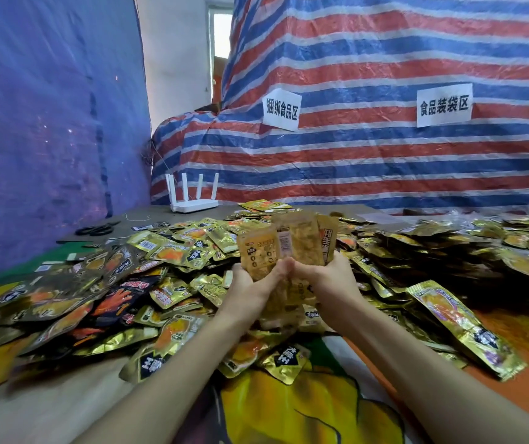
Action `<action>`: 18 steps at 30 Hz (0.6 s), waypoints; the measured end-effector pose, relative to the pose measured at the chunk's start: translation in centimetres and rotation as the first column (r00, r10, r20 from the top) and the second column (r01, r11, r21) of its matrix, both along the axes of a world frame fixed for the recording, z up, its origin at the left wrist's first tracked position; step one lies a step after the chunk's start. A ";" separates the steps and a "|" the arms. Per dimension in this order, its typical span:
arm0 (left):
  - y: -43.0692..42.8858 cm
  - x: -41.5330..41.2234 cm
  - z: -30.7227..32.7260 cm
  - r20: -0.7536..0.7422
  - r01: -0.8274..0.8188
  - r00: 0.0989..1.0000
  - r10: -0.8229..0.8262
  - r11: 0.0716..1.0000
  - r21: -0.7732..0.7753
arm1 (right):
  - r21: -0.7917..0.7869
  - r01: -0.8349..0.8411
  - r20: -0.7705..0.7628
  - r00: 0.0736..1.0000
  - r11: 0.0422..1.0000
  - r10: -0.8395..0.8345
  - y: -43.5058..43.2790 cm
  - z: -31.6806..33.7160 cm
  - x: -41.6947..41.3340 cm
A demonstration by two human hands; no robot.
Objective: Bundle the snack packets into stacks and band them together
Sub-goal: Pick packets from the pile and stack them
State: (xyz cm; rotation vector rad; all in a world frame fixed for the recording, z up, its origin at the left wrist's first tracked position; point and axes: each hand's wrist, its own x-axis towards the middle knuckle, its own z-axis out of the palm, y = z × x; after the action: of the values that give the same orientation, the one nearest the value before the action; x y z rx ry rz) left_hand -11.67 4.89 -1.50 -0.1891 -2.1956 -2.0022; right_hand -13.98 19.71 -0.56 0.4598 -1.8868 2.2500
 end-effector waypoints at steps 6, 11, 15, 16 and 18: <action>-1.2 0.1 0.0 -0.002 0.191 0.981 -0.192 0.979 0.065 | -0.155 0.043 0.146 0.989 0.987 -0.020 0.4 0.5 0.0; -1.6 0.2 1.8 -0.070 0.158 0.987 -0.145 0.946 0.283 | -0.207 0.249 0.120 0.966 0.946 -0.229 0.9 0.4 0.0; -0.8 0.6 1.8 -0.128 0.233 0.970 -0.206 0.939 0.253 | -0.127 0.280 -0.037 0.957 0.952 -0.286 0.2 0.5 0.7; -0.4 0.7 1.7 -0.125 0.223 0.972 -0.197 0.941 0.253 | -0.110 0.251 -0.055 0.965 0.962 -0.258 -0.2 0.5 0.8; 0.4 0.6 1.5 -0.121 0.158 0.984 -0.130 0.953 0.260 | -0.079 0.194 -0.061 0.978 0.978 -0.199 -1.0 0.2 1.2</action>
State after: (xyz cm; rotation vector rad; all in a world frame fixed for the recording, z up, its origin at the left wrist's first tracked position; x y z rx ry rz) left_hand -11.05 5.33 -0.02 -0.4175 -1.8728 -2.2863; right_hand -12.83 18.72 -0.36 0.3199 -1.7281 2.1382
